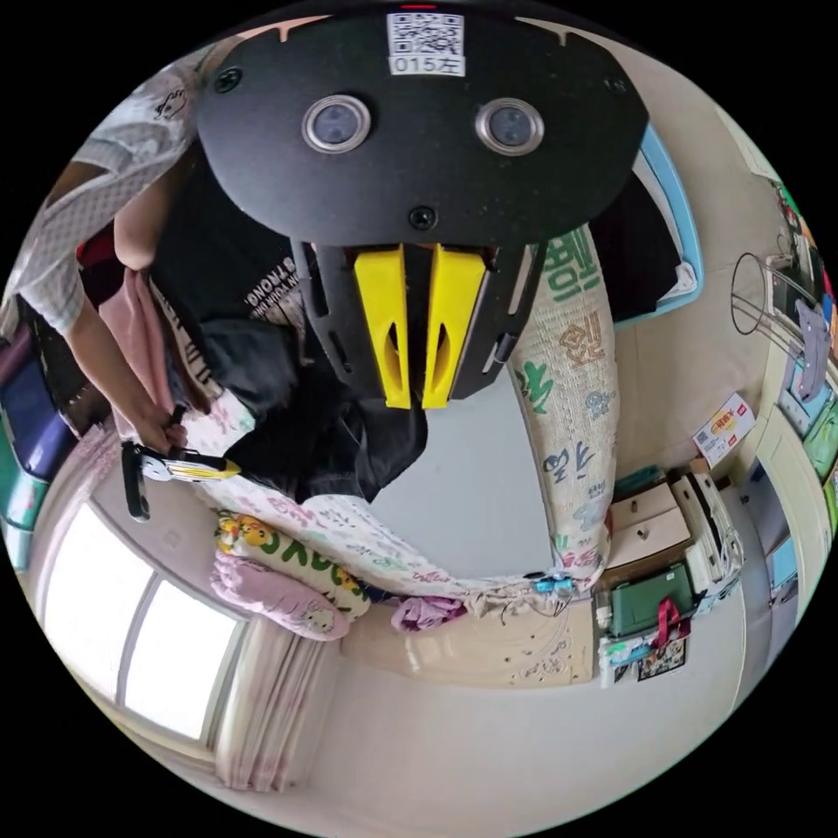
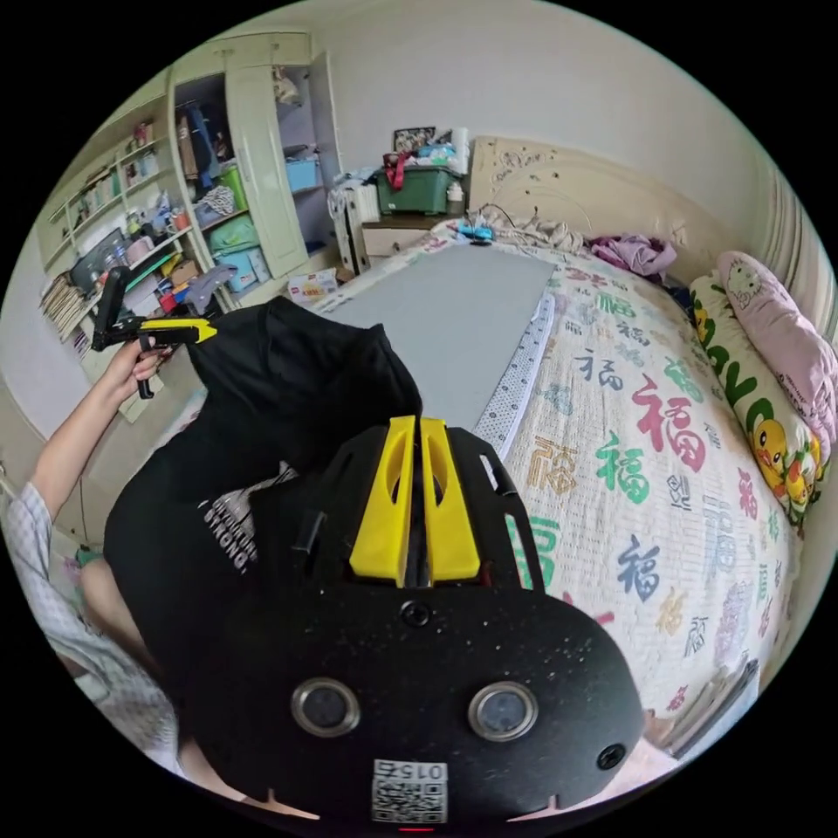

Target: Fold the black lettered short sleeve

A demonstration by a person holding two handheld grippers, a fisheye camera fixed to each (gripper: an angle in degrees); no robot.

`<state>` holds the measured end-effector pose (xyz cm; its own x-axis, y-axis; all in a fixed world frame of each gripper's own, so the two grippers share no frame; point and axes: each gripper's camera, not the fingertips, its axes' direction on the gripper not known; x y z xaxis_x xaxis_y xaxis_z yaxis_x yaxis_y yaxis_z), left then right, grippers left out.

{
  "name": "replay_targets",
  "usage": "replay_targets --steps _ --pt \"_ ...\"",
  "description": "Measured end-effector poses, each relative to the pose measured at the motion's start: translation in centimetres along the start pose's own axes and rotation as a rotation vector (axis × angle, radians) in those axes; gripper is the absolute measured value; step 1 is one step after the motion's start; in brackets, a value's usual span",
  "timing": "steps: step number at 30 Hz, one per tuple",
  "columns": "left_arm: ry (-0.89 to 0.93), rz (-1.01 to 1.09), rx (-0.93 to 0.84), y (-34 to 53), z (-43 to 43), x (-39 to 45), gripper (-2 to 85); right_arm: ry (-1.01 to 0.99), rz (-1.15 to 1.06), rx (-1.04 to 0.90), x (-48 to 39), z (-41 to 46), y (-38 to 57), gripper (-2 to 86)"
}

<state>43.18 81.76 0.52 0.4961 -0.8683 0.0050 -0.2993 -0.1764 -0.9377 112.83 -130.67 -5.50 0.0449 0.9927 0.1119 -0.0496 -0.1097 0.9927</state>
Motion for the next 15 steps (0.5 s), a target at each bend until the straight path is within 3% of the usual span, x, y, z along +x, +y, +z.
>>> replay_targets --steps 4,8,11,15 --pt "0.119 0.108 0.069 9.6 -12.5 5.6 0.5 -0.015 -0.152 -0.007 -7.7 -11.8 6.2 -0.8" --pt "0.224 0.217 -0.014 22.8 -18.9 10.7 0.1 -0.046 -0.367 -0.127 -17.4 -20.7 17.1 -0.9" --pt "0.298 0.216 -0.134 31.0 -18.3 13.1 -0.3 -0.143 -0.422 -0.274 -22.5 -21.5 24.2 -0.9" --pt "0.348 0.207 -0.160 36.1 -18.4 15.1 -0.5 -0.130 -0.457 -0.391 -27.4 -20.6 30.3 -0.9"
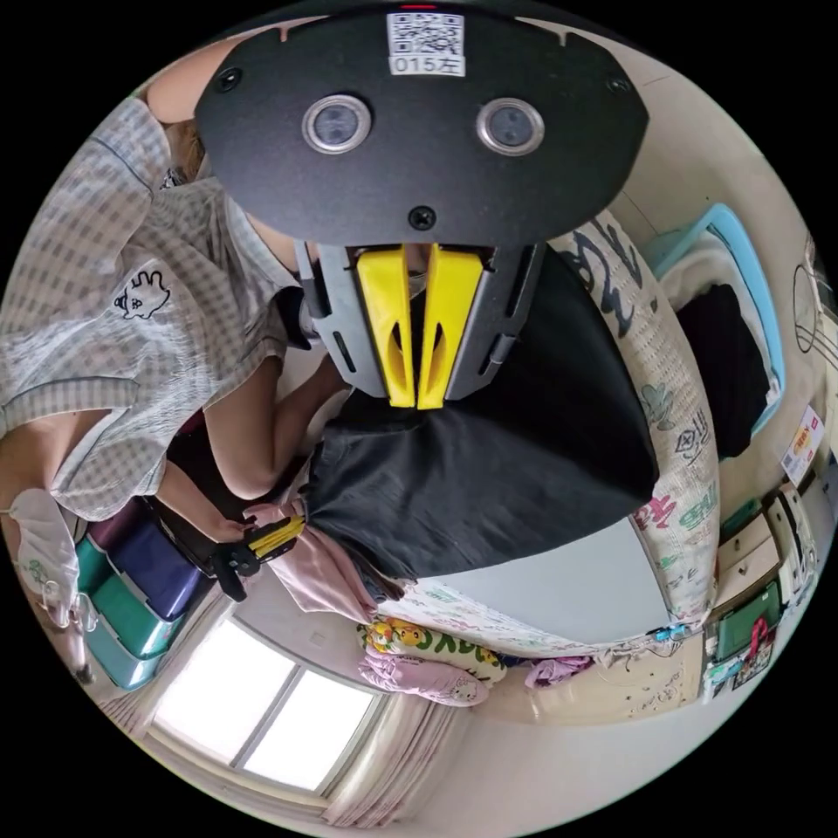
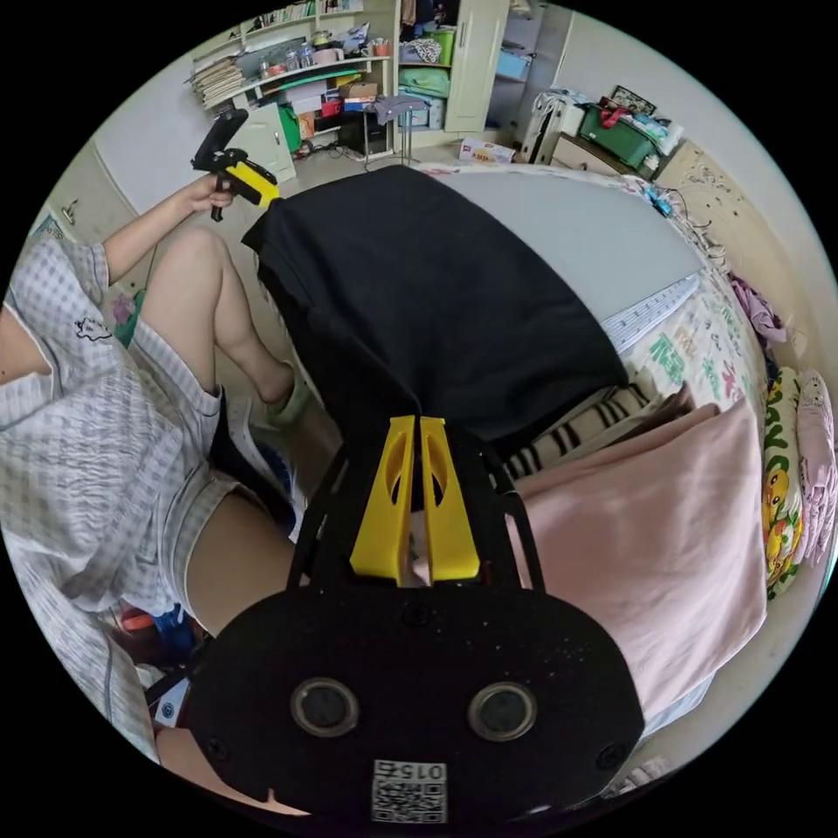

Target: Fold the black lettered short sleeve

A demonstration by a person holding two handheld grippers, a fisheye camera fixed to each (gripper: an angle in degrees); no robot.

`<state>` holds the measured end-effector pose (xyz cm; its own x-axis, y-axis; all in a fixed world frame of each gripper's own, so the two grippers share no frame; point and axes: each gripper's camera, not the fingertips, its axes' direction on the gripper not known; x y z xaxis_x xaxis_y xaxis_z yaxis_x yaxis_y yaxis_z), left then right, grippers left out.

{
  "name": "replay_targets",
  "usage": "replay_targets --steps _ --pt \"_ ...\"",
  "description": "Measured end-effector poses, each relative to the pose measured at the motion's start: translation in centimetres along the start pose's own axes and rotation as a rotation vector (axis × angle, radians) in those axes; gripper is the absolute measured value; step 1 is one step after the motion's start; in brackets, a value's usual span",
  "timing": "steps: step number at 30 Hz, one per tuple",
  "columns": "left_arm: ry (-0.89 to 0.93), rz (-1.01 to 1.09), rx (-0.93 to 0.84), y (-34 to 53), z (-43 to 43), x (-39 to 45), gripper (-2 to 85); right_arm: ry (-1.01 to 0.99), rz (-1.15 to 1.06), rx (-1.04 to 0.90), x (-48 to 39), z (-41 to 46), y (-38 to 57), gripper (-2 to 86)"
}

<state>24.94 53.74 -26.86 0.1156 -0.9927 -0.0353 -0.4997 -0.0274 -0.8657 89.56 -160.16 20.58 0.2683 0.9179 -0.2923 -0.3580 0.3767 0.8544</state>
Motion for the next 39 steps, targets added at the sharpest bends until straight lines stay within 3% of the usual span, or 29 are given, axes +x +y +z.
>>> replay_targets --steps 4,8,12,14,16,20,25,28,30,39 --pt "-0.058 -0.004 0.047 0.4 -2.4 2.4 -0.4 -0.035 0.052 0.060 -1.2 -2.2 1.3 -0.8" --pt "-0.127 -0.005 -0.020 0.3 -1.8 3.8 0.6 -0.065 0.100 0.034 -1.5 -2.0 2.0 0.2" --pt "0.029 -0.132 -0.155 -0.3 -0.2 0.6 6.1 -0.261 0.221 0.056 2.3 -2.1 2.3 3.5" --pt "0.073 -0.201 -0.032 -0.8 -3.8 -1.2 7.4 -0.334 0.277 0.173 4.8 -5.5 2.9 4.3" --pt "-0.027 -0.282 0.054 -1.9 -6.6 -2.8 7.7 -0.341 0.338 0.320 7.7 -9.0 3.2 5.5" --pt "-0.181 -0.432 0.166 -7.5 -8.1 -7.0 10.1 -0.140 0.592 0.480 14.8 -12.4 -0.2 9.9" --pt "-0.240 -0.679 0.263 -12.7 -5.1 -14.6 11.3 -0.044 0.763 0.439 23.4 -9.6 -8.0 12.6" --pt "-0.186 -0.770 0.263 -13.7 -2.8 -18.3 11.7 -0.023 0.833 0.397 26.6 -8.0 -9.2 13.3" --pt "-0.127 -0.782 0.284 -14.5 -1.9 -19.5 11.8 -0.093 0.864 0.394 29.0 -7.4 -9.4 13.4" --pt "-0.241 -0.740 0.237 -18.5 0.3 -20.6 10.8 -0.178 0.942 0.302 36.0 -5.0 -9.4 9.3"
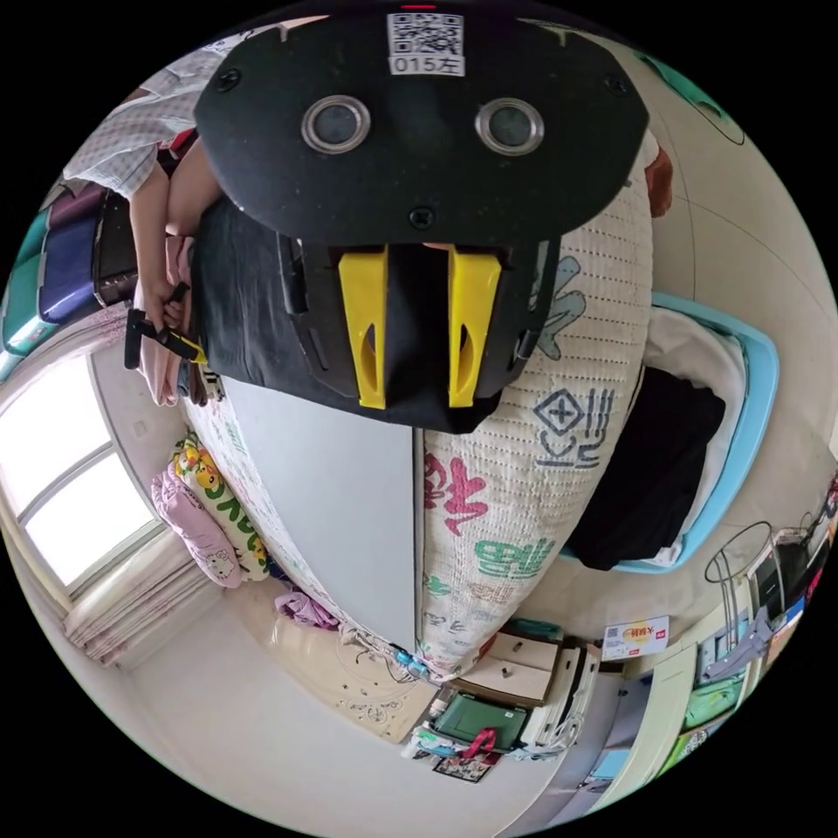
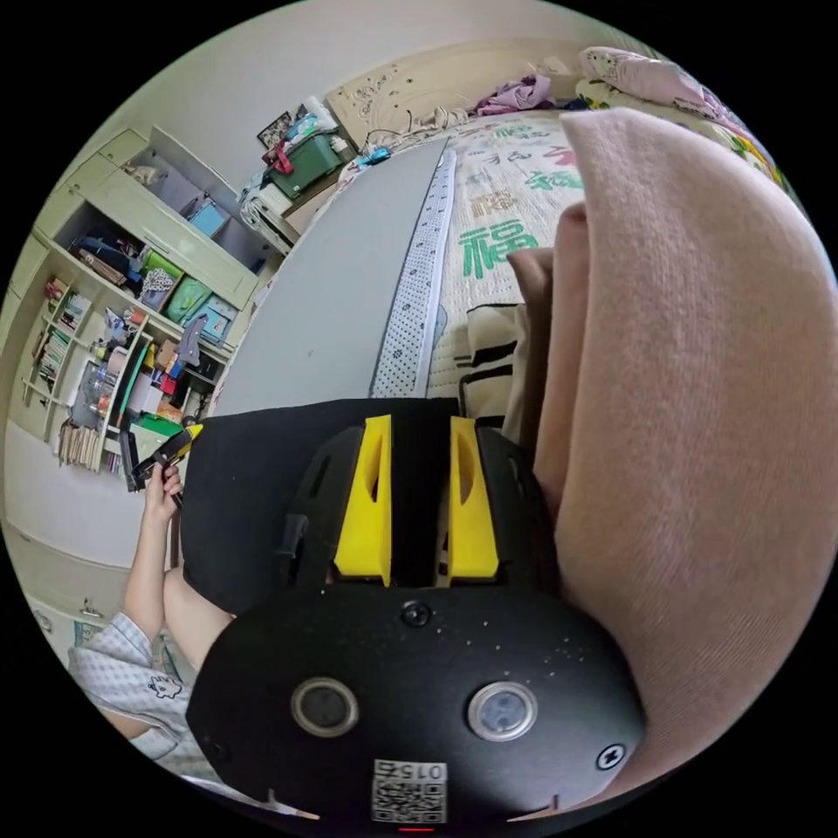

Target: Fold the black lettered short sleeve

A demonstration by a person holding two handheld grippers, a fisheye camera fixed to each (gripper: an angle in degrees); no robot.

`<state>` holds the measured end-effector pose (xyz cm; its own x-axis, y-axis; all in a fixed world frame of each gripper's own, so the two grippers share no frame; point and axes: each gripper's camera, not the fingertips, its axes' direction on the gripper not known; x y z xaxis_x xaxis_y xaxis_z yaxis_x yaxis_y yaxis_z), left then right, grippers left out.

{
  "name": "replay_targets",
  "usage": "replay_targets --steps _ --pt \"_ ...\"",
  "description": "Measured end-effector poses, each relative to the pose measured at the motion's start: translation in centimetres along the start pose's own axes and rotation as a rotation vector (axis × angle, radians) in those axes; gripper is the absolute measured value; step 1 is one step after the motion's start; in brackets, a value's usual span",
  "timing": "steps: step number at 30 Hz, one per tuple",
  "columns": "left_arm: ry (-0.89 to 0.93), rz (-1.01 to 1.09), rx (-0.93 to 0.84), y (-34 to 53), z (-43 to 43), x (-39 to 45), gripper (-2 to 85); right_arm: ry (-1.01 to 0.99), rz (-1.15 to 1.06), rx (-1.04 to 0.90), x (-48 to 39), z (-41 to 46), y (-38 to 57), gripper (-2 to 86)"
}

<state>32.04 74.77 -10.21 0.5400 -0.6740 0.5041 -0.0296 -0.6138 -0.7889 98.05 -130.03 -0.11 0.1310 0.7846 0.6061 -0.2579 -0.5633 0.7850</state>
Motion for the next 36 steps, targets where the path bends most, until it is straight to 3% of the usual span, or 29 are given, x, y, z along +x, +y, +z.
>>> replay_targets --steps 9,17,23,26,29,32,36 --pt "0.048 0.017 0.041 0.8 -0.4 0.1 3.7 -0.003 0.018 0.121 0.0 -2.6 -0.3 0.5" --pt "0.084 0.121 0.291 4.1 -8.0 3.9 0.3 -0.085 0.033 0.362 -0.7 -9.1 2.6 -0.5" --pt "0.078 0.180 0.446 5.7 -12.2 6.7 -0.1 0.035 -0.056 0.546 -4.3 -13.7 4.1 -0.5" --pt "0.052 0.185 0.453 5.4 -12.9 7.3 -0.1 0.200 -0.074 0.687 -5.5 -15.6 4.0 -0.4" --pt "0.037 0.177 0.385 3.7 -11.2 7.2 0.1 0.079 -0.096 0.574 -4.4 -14.0 1.8 0.2" --pt "-0.021 0.126 0.275 2.1 -7.6 6.3 0.3 0.062 -0.128 0.330 -4.0 -8.7 -0.7 3.3" --pt "0.048 0.001 0.216 2.5 -4.9 2.6 0.3 0.000 -0.098 0.120 -2.1 -2.9 -2.5 8.6"
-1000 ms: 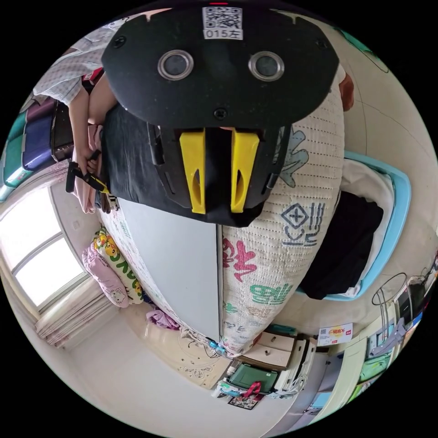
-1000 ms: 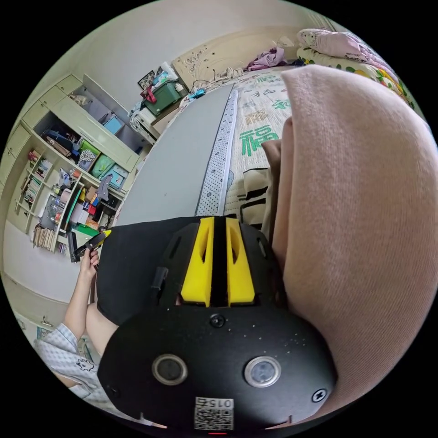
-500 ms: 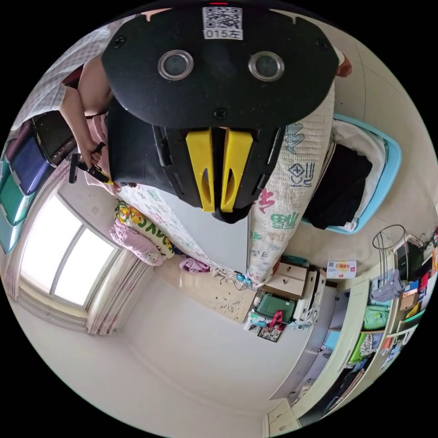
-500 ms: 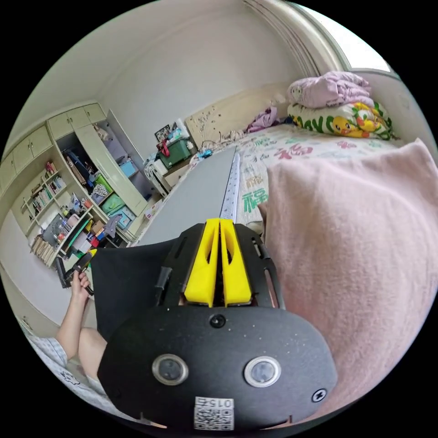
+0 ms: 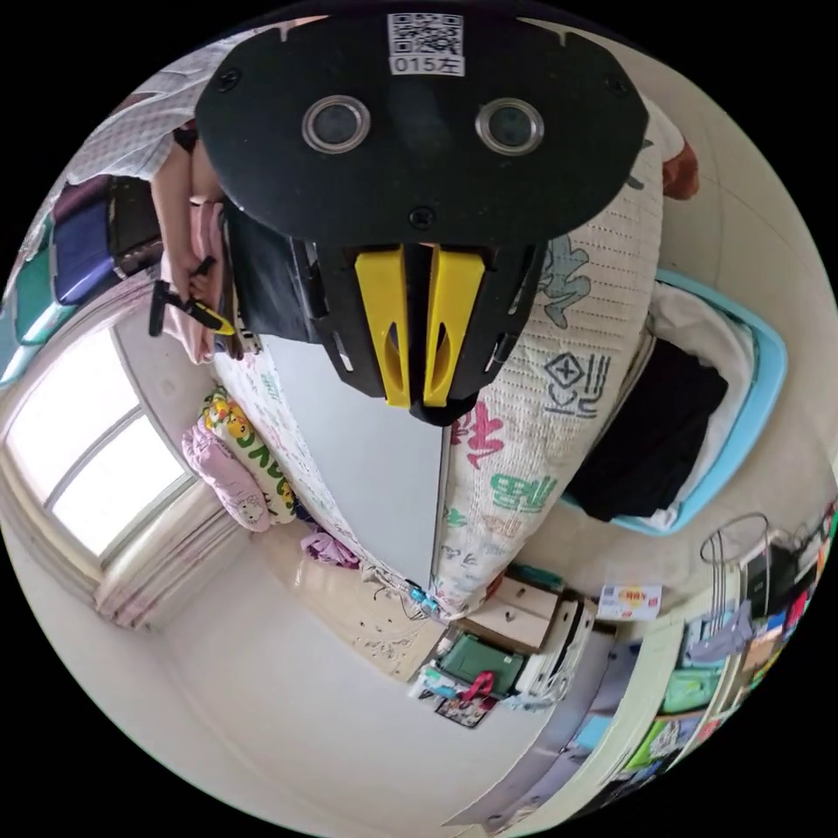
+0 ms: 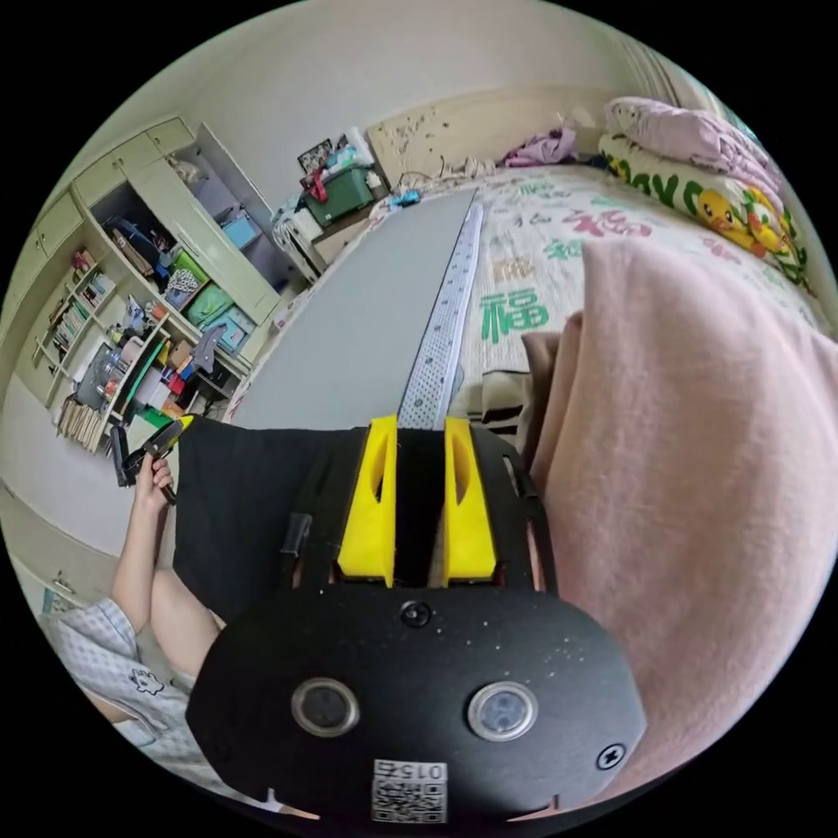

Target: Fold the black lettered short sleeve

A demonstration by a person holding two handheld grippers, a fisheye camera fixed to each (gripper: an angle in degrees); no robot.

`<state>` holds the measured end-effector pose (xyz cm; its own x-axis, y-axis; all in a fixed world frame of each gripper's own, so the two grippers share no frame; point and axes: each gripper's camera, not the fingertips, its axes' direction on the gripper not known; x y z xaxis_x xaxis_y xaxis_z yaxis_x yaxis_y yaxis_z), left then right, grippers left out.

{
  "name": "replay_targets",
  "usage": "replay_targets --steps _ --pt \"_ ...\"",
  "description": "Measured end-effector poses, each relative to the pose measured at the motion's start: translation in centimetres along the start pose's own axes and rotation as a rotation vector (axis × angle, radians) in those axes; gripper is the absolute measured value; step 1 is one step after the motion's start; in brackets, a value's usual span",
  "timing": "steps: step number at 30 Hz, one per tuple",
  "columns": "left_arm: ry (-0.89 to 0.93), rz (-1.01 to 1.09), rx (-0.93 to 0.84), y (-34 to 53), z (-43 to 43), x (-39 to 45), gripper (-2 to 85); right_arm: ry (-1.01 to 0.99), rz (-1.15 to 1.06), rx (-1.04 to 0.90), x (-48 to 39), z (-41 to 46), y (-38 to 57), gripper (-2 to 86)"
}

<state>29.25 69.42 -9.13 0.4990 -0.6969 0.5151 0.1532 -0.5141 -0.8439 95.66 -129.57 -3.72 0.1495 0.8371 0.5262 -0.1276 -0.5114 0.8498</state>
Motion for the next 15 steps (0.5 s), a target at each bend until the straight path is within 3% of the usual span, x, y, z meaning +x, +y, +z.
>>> replay_targets --steps 3,8,15 --pt "0.093 -0.062 -0.015 -0.1 0.4 -2.3 0.4 0.021 0.036 -0.058 1.6 2.6 0.2 8.8" --pt "0.006 -0.016 -0.053 0.3 2.2 -2.2 0.4 0.029 0.000 -0.112 1.6 5.4 0.8 8.4" --pt "-0.008 0.016 -0.026 1.7 1.9 -1.8 0.3 -0.035 -0.012 0.046 1.2 3.7 3.3 3.6"
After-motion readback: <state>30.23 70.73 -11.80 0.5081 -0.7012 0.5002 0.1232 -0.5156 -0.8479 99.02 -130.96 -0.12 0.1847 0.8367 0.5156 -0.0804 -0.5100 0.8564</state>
